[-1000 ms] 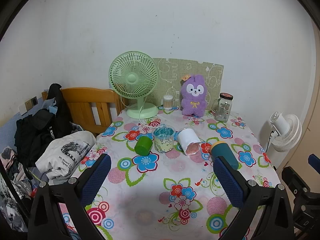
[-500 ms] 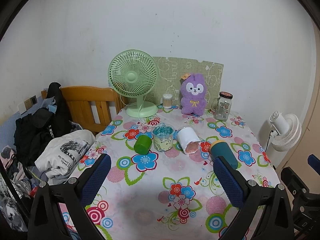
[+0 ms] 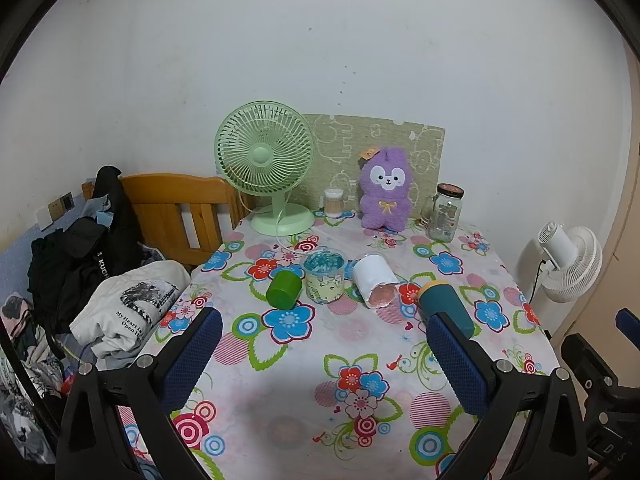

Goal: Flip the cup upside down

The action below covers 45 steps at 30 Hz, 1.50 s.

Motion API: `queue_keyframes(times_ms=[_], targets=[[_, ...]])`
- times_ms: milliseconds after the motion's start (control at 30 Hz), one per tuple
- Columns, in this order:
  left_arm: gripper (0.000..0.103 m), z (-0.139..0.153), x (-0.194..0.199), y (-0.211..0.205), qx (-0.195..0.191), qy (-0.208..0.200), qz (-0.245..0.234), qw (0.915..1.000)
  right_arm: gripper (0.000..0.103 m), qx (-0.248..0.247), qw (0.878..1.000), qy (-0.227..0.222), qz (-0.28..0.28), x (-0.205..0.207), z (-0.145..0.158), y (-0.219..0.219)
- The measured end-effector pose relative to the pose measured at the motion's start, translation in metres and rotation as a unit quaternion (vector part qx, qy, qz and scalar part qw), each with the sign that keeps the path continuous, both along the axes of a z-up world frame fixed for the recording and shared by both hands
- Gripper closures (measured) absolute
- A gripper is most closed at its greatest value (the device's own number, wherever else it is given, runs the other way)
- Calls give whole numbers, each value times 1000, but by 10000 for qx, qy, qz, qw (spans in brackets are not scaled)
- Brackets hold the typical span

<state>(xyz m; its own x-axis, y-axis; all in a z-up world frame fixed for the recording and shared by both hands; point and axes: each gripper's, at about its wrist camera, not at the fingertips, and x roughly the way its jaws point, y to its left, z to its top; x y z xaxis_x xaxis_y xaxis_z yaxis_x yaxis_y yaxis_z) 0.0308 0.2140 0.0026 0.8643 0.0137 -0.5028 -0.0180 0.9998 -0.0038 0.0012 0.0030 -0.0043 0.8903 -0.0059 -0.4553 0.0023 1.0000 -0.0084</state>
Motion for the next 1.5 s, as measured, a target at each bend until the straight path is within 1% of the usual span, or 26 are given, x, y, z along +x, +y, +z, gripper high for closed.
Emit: queue_keyframes(times_ms=[167,433,667,1000,1500], targets=[[0,3,-2,-1,0,2,4,10000,0,5,10000,0,8,0,0,-1],[0,0,-6,-5,-37,17,20,10000,0,-4,10000,1,0,0,1,-2],[0,5,-4,0,-52,11,45,10000,0,-83,9999,-7,-70,1,5,-6],[0,7,-2,-2,3,48,-3,10000,0,-80,9999,0,-75,-1,5,-5],[0,-5,12,-6,70,268,-14,9996,0,-73,9998,137,-122,12,-1,-7]])
